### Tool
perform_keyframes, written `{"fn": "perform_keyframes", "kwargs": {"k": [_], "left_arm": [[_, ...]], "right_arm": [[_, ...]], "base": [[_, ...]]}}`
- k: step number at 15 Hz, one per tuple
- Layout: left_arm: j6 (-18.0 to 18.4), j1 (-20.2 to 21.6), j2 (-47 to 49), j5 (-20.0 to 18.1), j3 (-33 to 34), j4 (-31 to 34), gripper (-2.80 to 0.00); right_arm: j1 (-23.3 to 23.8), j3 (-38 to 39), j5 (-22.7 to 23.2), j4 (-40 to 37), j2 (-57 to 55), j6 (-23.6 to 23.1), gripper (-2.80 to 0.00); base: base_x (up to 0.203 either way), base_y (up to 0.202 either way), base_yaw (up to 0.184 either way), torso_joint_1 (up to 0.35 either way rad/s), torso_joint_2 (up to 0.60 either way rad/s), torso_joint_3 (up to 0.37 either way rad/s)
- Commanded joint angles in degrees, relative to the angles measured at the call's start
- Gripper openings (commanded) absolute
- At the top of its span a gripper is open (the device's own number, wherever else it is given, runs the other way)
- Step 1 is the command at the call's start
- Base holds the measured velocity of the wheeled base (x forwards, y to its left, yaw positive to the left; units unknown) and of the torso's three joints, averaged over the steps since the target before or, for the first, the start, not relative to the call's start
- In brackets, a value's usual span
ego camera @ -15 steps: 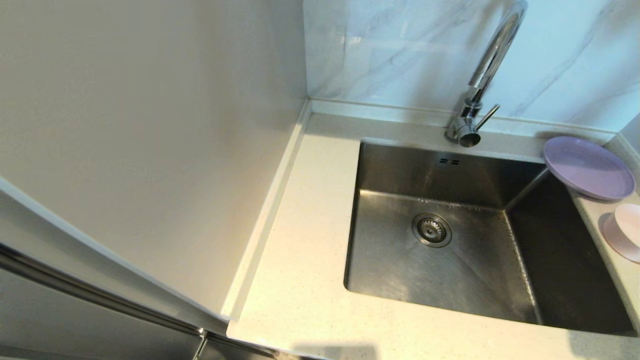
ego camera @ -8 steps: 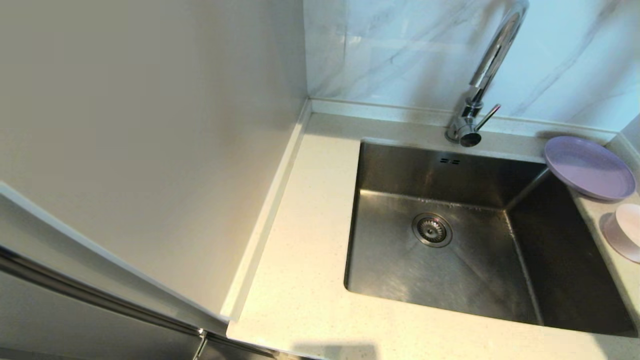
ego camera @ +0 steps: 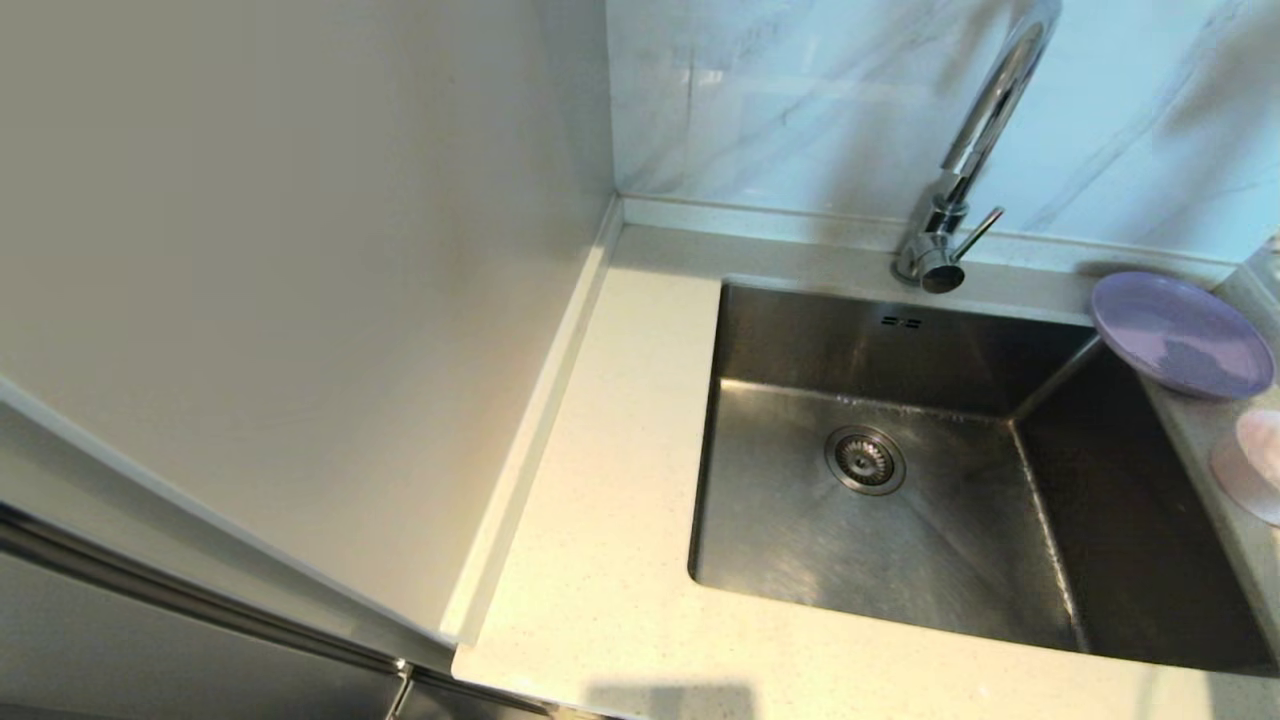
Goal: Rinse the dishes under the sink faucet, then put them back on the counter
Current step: Turn on the faucet
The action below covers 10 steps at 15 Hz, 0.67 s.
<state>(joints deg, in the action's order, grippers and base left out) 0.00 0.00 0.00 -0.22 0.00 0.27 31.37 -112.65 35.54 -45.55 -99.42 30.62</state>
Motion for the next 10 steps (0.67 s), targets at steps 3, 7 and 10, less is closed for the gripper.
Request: {"fn": "perform_keyframes", "kwargs": {"k": [3, 7, 10], "left_arm": [[0.0, 0.0, 0.0, 0.0, 0.0, 0.0, -2.8], [0.0, 0.0, 0.0, 0.0, 0.0, 0.0, -2.8], [0.0, 0.0, 0.0, 0.0, 0.0, 0.0, -2.8]], "right_arm": [[7.3, -0.6, 29.7, 0.7, -12.4, 0.3, -2.8], [3.4, -0.3, 31.4, 0.8, -16.0, -0.7, -2.8], [3.4, -0.3, 31.3, 0.2, -16.6, -11.4, -2.8]], "base": [[0.0, 0.0, 0.0, 0.0, 0.0, 0.0], [0.0, 0.0, 0.0, 0.0, 0.0, 0.0], [0.0, 0.0, 0.0, 0.0, 0.0, 0.0]]}}
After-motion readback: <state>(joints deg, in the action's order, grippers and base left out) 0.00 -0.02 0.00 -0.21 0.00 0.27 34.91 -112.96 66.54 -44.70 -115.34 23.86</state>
